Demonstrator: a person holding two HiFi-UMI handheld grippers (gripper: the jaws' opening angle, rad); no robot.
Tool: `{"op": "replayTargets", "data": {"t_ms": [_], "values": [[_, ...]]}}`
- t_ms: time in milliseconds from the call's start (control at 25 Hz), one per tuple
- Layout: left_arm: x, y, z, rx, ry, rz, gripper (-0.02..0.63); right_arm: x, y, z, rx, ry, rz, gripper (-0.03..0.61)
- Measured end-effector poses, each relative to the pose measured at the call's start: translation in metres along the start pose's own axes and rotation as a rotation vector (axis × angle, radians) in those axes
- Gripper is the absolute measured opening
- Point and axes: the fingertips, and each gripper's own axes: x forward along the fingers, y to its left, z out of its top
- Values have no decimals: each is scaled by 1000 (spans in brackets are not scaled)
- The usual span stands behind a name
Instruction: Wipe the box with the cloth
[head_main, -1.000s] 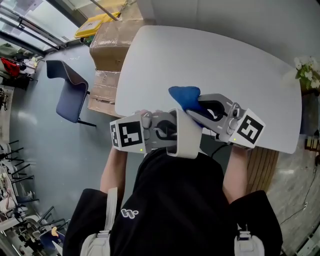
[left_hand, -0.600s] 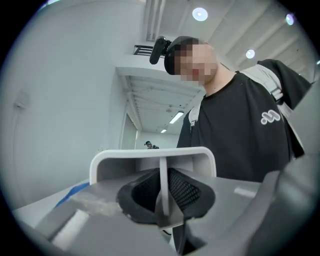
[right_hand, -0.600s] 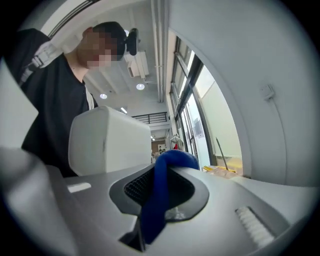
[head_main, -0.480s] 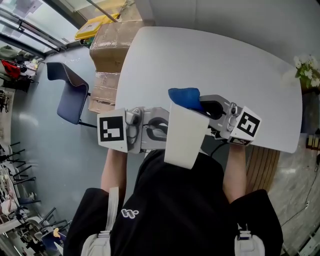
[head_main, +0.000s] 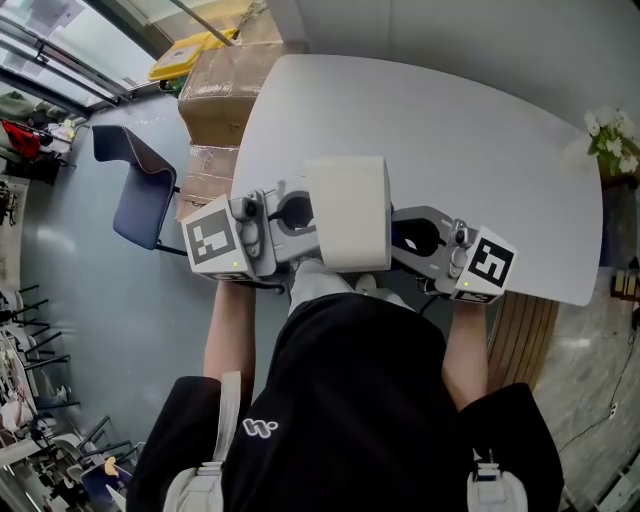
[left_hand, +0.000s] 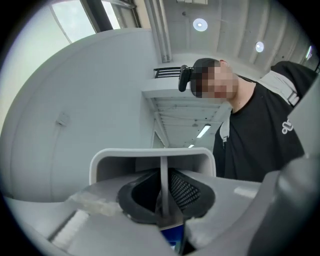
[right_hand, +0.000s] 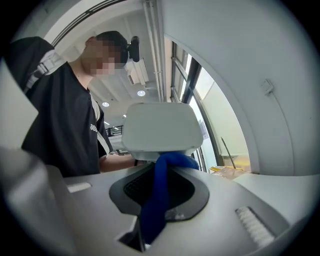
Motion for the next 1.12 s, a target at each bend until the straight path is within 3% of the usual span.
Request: {"op": "replayTargets", "data": {"t_ms": [400, 600, 760, 1120], "values": [[-27, 39, -5, -56, -40, 167, 57, 14, 43, 3, -11, 74, 111, 55], [-37, 54, -35, -22, 107, 278, 54, 18, 49, 27, -12, -50, 139, 55], [-38, 44, -53, -31, 160, 257, 54, 10, 38, 52, -43, -148, 81, 55], [-39, 19, -52, -66, 82, 147, 54, -8, 12, 83, -51, -330, -51, 57]]}}
